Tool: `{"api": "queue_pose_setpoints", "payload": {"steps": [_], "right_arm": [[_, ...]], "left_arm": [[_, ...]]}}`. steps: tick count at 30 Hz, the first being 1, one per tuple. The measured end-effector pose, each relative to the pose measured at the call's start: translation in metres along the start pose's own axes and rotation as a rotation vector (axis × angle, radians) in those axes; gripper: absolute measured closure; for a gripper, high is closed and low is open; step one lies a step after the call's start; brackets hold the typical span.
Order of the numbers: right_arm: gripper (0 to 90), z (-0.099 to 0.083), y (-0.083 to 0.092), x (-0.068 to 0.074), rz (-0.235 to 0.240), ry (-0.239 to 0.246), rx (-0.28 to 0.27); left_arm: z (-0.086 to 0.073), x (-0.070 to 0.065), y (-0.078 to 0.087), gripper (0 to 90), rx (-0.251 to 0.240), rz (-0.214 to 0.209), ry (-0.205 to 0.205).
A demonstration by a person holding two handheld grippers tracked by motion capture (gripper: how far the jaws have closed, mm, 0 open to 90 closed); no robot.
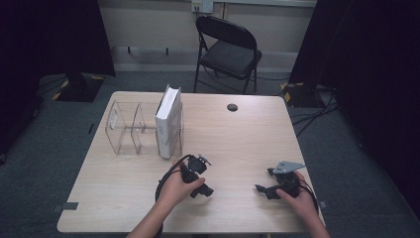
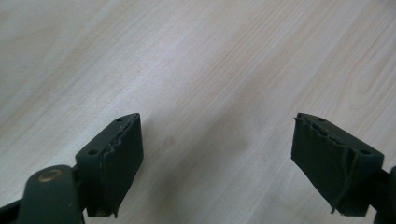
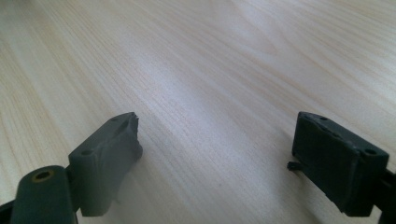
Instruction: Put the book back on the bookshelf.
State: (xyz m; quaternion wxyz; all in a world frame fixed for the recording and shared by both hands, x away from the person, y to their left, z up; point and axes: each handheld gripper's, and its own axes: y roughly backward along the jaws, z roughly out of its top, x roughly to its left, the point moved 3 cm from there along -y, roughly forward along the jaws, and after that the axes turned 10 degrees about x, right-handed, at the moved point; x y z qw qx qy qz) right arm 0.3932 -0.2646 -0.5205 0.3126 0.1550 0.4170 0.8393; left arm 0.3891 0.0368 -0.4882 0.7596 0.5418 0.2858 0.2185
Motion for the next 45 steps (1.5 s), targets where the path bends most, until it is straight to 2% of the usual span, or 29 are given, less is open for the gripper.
{"api": "queue_pose_setpoints", "payload": {"steps": [4,5,7,10,13,17,19,20,21,23,27,32,33,41,43,45], "right_arm": [[13.7,0.000,0.000,0.000,0.000,0.000,0.000],[13.7,0.000,0.000,0.000,0.000,0.001,0.000],[13.7,0.000,0.000,0.000,0.000,0.002,-0.001],[13.8,0.000,0.000,0.000,-0.002,0.001,0.000],[13.8,0.000,0.000,0.000,0.000,0.001,-0.001],[13.8,0.000,0.000,0.000,0.000,0.001,-0.001],[13.8,0.000,0.000,0.000,0.000,0.001,-0.001],[13.8,0.000,0.000,0.000,-0.002,0.001,0.000],[13.8,0.000,0.000,0.000,-0.001,0.002,-0.001],[13.8,0.000,0.000,0.000,-0.002,0.002,-0.001],[13.8,0.000,0.000,0.000,-0.003,0.001,-0.001],[13.8,0.000,0.000,0.000,-0.003,0.002,-0.001],[13.8,0.000,0.000,0.000,-0.002,0.002,-0.001],[13.8,0.000,0.000,0.000,-0.002,0.002,-0.001],[13.8,0.000,0.000,0.000,-0.002,0.002,-0.002],[13.8,0.000,0.000,0.000,-0.002,0.002,-0.001]], "left_arm": [[0.000,-0.004,-0.008,16.5,0.000,-0.002,-0.012],[0.001,-0.004,-0.008,14.9,-0.004,0.005,-0.026],[0.001,-0.005,-0.009,15.5,-0.010,0.006,-0.020],[0.001,-0.006,-0.010,14.9,-0.016,0.018,-0.034],[-0.001,-0.008,-0.012,13.4,-0.035,0.039,-0.068],[-0.005,-0.012,-0.017,5.2,-0.071,0.054,-0.117],[-0.006,-0.013,-0.019,2.7,-0.076,0.075,-0.141],[-0.007,-0.013,-0.020,0.9,-0.080,0.072,-0.155],[-0.008,-0.015,-0.021,0.0,-0.088,0.076,-0.145],[-0.008,-0.015,-0.022,0.0,-0.084,0.089,-0.169],[-0.011,-0.016,-0.025,0.0,-0.108,0.125,-0.201],[-0.014,-0.016,-0.026,0.0,-0.161,0.123,-0.184],[-0.015,-0.015,-0.025,0.0,-0.158,0.125,-0.195],[-0.018,-0.015,-0.027,0.0,-0.202,0.122,-0.190],[-0.019,-0.014,-0.027,0.0,-0.204,0.126,-0.201],[-0.020,-0.015,-0.027,0.0,-0.221,0.119,-0.190]]}}
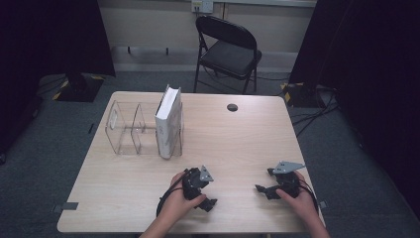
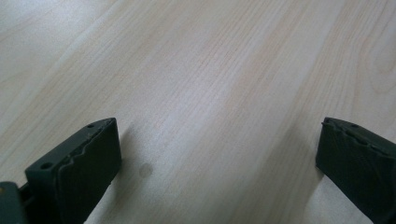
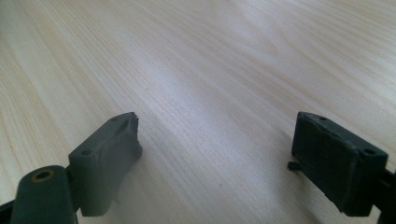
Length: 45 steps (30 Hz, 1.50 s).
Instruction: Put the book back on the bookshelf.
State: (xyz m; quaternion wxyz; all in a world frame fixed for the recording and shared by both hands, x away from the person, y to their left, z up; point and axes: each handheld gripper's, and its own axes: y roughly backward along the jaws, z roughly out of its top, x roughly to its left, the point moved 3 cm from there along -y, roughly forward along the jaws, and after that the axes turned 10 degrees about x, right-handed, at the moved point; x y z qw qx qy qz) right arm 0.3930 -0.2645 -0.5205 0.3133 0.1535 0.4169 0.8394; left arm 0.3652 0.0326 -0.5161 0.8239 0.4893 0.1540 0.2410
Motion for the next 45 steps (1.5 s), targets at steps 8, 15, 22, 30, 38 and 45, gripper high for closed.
{"api": "queue_pose_setpoints", "payload": {"steps": [8,15,22,30,38,45], "right_arm": [[13.8,0.000,0.000,0.000,0.000,0.000,0.001],[13.8,0.000,0.000,0.000,0.000,0.000,0.000],[13.8,0.000,0.000,0.000,0.000,0.000,0.001],[13.8,0.000,0.000,0.000,0.000,0.000,0.000],[13.8,0.000,0.000,0.000,-0.001,-0.002,0.001],[13.7,0.000,0.000,0.000,-0.001,-0.002,0.001]], "left_arm": [[-0.003,0.000,0.000,0.0,-0.024,0.007,-0.006],[-0.007,0.000,-0.001,0.0,-0.067,0.007,-0.003],[-0.010,-0.001,-0.001,0.0,-0.100,0.005,0.004],[-0.012,0.000,-0.001,0.0,-0.110,0.005,-0.007],[-0.012,0.000,0.000,0.0,-0.104,0.008,-0.012],[-0.012,0.000,-0.001,0.0,-0.108,0.007,-0.011]]}}
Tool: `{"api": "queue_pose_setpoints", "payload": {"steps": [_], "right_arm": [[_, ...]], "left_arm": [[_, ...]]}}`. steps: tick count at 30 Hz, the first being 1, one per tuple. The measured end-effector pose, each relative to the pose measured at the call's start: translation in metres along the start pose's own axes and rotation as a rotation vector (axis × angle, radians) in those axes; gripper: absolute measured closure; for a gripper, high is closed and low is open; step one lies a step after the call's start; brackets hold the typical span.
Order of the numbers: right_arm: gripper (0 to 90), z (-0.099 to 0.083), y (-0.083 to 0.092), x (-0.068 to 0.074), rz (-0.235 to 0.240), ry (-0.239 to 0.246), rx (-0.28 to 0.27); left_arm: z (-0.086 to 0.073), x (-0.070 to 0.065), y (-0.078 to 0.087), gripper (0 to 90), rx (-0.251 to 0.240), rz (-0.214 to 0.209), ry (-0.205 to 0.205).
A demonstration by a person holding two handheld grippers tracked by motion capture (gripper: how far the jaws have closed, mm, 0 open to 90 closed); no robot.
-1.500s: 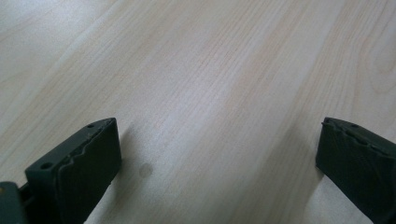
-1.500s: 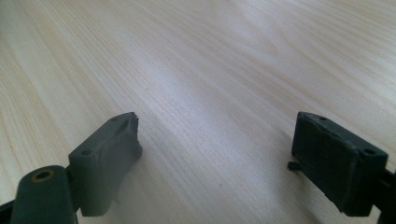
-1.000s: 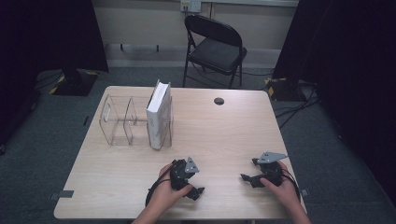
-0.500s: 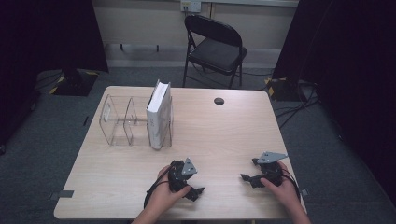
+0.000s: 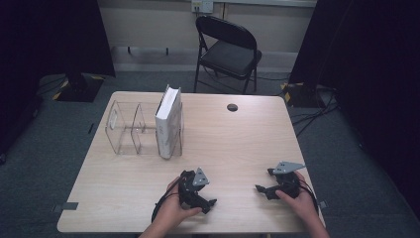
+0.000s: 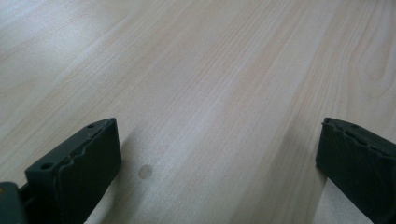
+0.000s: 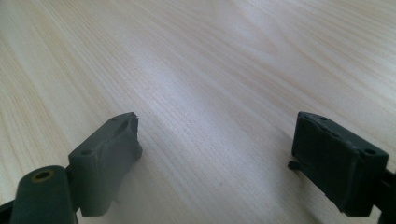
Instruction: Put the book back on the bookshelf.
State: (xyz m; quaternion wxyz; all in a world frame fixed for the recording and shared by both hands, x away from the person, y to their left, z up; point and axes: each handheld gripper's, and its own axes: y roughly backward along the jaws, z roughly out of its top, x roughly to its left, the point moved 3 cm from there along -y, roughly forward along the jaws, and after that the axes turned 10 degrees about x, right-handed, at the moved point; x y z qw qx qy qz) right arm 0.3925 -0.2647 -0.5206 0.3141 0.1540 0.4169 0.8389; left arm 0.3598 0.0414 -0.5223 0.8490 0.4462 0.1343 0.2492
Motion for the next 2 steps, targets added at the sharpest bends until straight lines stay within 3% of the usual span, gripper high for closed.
{"api": "queue_pose_setpoints", "payload": {"steps": [2], "right_arm": [[13.7,0.0000,0.0001,0.0000,0.000,-0.001,0.000]], "left_arm": [[-0.0001,0.0001,0.0002,0.0,0.003,0.001,0.000]]}}
